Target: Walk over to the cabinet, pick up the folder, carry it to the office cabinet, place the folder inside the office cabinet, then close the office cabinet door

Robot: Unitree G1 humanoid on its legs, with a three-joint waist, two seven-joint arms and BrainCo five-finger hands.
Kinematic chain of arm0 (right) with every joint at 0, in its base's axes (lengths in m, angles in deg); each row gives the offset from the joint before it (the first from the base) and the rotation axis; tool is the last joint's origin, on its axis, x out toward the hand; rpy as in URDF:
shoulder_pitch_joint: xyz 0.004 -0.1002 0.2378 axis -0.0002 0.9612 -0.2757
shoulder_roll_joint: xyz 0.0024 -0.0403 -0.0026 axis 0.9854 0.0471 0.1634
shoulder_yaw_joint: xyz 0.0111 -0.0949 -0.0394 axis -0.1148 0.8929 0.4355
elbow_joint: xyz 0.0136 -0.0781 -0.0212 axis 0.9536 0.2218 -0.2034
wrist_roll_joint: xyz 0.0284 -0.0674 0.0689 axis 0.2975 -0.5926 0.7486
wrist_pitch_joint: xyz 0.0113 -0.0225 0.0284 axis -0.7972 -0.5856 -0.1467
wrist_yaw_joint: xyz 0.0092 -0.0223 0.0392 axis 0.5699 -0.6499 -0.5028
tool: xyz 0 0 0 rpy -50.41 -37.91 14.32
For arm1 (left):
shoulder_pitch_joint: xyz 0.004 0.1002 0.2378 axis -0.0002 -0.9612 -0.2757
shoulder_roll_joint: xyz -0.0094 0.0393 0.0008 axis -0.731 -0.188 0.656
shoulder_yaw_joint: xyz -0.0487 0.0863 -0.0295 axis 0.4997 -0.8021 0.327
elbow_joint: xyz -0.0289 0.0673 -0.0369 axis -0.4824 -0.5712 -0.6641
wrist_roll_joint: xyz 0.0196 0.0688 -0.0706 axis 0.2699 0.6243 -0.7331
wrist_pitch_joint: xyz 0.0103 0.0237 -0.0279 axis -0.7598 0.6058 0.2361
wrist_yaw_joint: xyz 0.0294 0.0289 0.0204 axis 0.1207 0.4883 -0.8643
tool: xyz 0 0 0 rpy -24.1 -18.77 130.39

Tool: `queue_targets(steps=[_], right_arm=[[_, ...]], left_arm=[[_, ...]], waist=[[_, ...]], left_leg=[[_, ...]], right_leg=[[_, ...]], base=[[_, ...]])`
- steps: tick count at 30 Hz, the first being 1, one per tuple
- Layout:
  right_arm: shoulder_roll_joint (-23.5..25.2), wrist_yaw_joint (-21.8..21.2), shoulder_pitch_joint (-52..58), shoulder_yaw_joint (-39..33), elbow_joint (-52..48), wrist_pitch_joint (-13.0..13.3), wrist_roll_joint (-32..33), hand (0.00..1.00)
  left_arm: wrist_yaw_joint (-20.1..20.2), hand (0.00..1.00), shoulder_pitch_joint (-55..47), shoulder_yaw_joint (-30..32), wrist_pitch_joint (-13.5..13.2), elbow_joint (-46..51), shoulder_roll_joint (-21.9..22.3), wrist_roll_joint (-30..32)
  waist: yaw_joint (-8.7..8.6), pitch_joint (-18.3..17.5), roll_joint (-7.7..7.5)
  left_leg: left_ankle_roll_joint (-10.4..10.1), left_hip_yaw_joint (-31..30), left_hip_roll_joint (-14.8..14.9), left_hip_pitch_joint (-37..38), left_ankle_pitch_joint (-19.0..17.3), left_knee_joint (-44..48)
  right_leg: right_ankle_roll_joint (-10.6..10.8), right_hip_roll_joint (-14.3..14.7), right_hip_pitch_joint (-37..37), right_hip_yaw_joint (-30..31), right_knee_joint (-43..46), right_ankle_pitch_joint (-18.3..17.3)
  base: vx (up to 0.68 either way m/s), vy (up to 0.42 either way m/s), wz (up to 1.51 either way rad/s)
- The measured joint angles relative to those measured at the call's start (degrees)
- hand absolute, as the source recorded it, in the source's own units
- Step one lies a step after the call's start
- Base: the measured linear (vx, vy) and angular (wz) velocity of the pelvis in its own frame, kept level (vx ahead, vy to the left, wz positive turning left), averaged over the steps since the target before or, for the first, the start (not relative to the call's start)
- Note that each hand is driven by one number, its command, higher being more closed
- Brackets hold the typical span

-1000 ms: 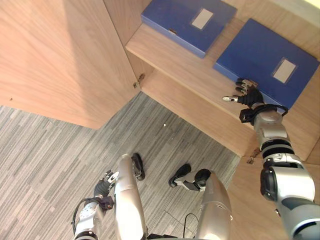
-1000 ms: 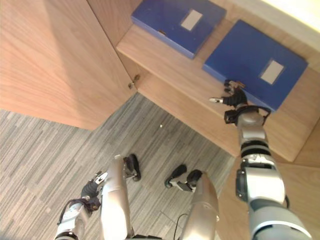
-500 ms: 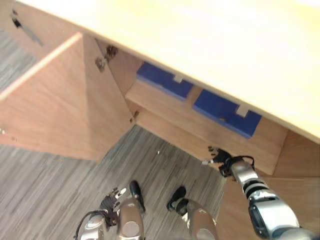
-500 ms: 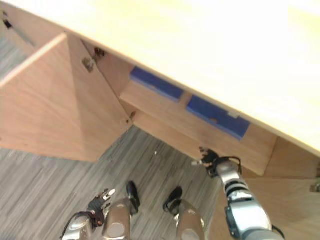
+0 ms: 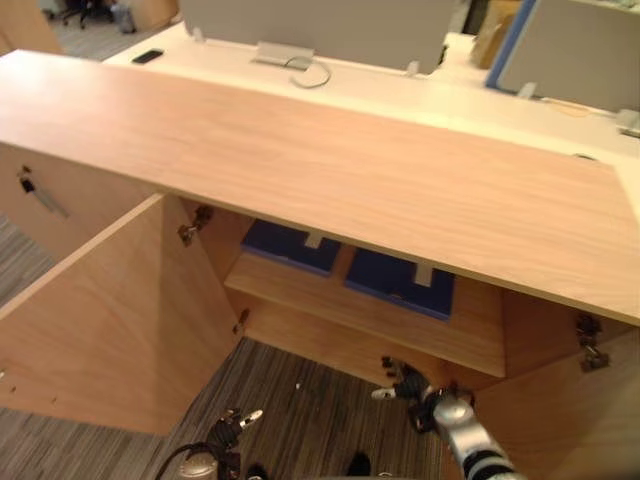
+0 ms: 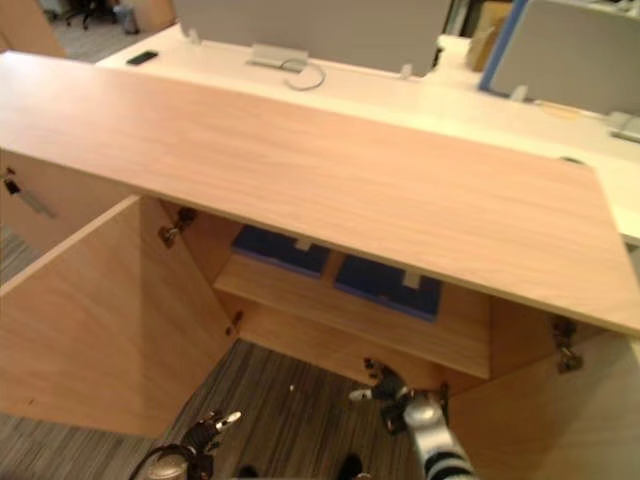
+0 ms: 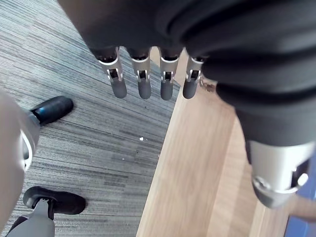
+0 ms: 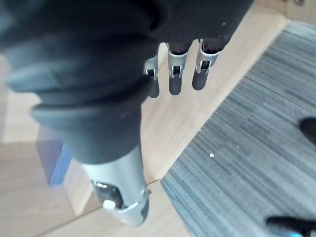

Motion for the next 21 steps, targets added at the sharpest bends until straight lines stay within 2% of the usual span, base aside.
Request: queue_targets(steps=[1,2,3,4,5,6,7,9,10,13,17,21], right_arm=[[1.93,1.16,1.66,0.12,1.28,0.00,2.17,0.00],[3.11,2.10,3.46,0.93,2.12,0.05,4.43,0.00],[3.34,2.42,4.07,1.16,2.86,0.15,5.48,0.00],[3.32,3.42,4.69,1.31,4.40,0.24,7.88,0.00],[2.74,4.51,5.82,0.98,5.53,0.72,10.03,0.00],[2.42,5.02,6.51,0.70,5.55,0.92,11.18,0.00],[1.60,5.56,7.05,0.39,5.68,1.86,12.94,0.00],[1.22,6.08,7.67,-0.40,5.91,2.19,15.20,0.00],[0.98,6.32,8.39,-2.06,5.92,2.38,16.06,0.00],[0.69,7.57,10.58,-5.23,6.03,2.66,20.96,0.00],[1.43,9.76,12.43,-9.57,4.90,3.64,24.35,0.00],[2.67,12.16,14.33,-14.04,2.05,3.82,24.38,0.00]], left_arm=[[-0.55,0.00,-0.96,0.44,0.04,-0.02,0.32,-0.04],[-1.14,0.00,-1.90,1.36,-0.05,-0.06,0.70,-0.08],[-1.48,0.00,-2.21,1.56,-0.08,-0.14,1.11,-0.10],[-2.26,0.00,-1.88,1.51,-0.45,-0.41,2.13,-0.67],[-3.10,0.00,-1.67,1.36,-0.75,-1.16,3.64,-1.47],[-3.56,0.00,-1.65,1.30,-0.98,-1.22,4.02,-1.97],[-4.28,0.00,-1.19,0.85,-1.43,-2.01,4.55,-3.13],[-4.76,0.00,-0.16,-1.01,-1.70,-3.29,4.53,-3.32],[-4.83,0.00,0.00,-2.38,-1.78,-3.35,4.59,-3.28],[-4.83,0.00,-0.16,-4.50,-1.94,-3.92,4.47,-3.05],[-4.85,0.00,0.33,-6.11,-2.37,-5.72,3.86,-2.80],[-4.85,0.00,0.72,-6.37,-2.38,-6.70,3.87,-2.26]], waist=[[0.07,-0.11,-0.02],[0.39,-0.62,-0.15],[0.34,-0.79,-0.21],[0.35,-0.59,0.50],[0.20,-0.46,1.78],[0.07,-0.83,2.31],[-0.30,-1.37,3.15],[-1.11,-1.32,2.61],[-1.38,-1.25,2.47],[-2.68,-1.07,2.69],[-4.30,-0.50,2.83],[-4.73,0.17,3.84]], left_leg=[[-0.94,3.49,1.57,2.52,-2.02,3.03],[-0.71,3.77,3.95,2.54,-5.30,9.14],[-0.42,1.59,5.03,2.08,-6.94,12.33],[-0.63,-7.35,5.63,1.07,-9.93,16.18],[-2.07,-14.74,5.75,1.00,-11.49,16.92],[-2.64,-16.41,5.92,1.32,-12.22,16.43],[-3.13,-16.38,6.29,1.64,-13.31,14.28],[-2.69,-12.67,4.63,2.74,-12.92,10.73],[-2.35,-9.73,3.02,3.61,-12.20,8.66],[-2.06,-4.79,0.16,4.74,-11.54,6.29],[-2.02,-1.70,-1.77,6.42,-11.15,4.29],[-1.89,-0.20,-2.49,7.36,-10.96,3.41]], right_leg=[[-0.12,1.27,1.14,4.08,0.40,0.01],[-0.78,2.35,1.15,8.04,1.25,-0.41],[-0.72,2.95,0.80,9.94,1.75,-0.84],[-1.23,4.34,-0.07,13.49,2.39,-1.18],[-1.21,6.15,-0.49,16.00,2.35,-1.16],[-1.16,7.02,-1.27,17.38,2.42,-1.10],[-0.67,8.25,-2.69,19.14,2.20,-0.78],[0.00,8.09,-4.97,22.53,1.95,-0.29],[0.95,7.63,-6.10,24.80,1.38,0.97],[1.17,7.17,-7.91,30.26,0.07,4.83],[1.06,7.37,-8.87,33.57,0.35,7.27],[1.21,7.77,-9.36,35.01,1.22,7.45]], base=[[-0.11,-0.070,-1.66],[-0.10,-0.109,-1.70],[-0.15,-0.136,-1.66],[-0.20,-0.111,-1.55],[-0.19,-0.038,-1.51],[-0.16,0.031,-1.41],[-0.12,0.079,-1.27],[-0.12,0.091,-1.16],[-0.12,0.081,-0.98],[-0.08,0.091,-0.91],[0.01,0.059,-0.48],[0.06,0.046,-0.20]])
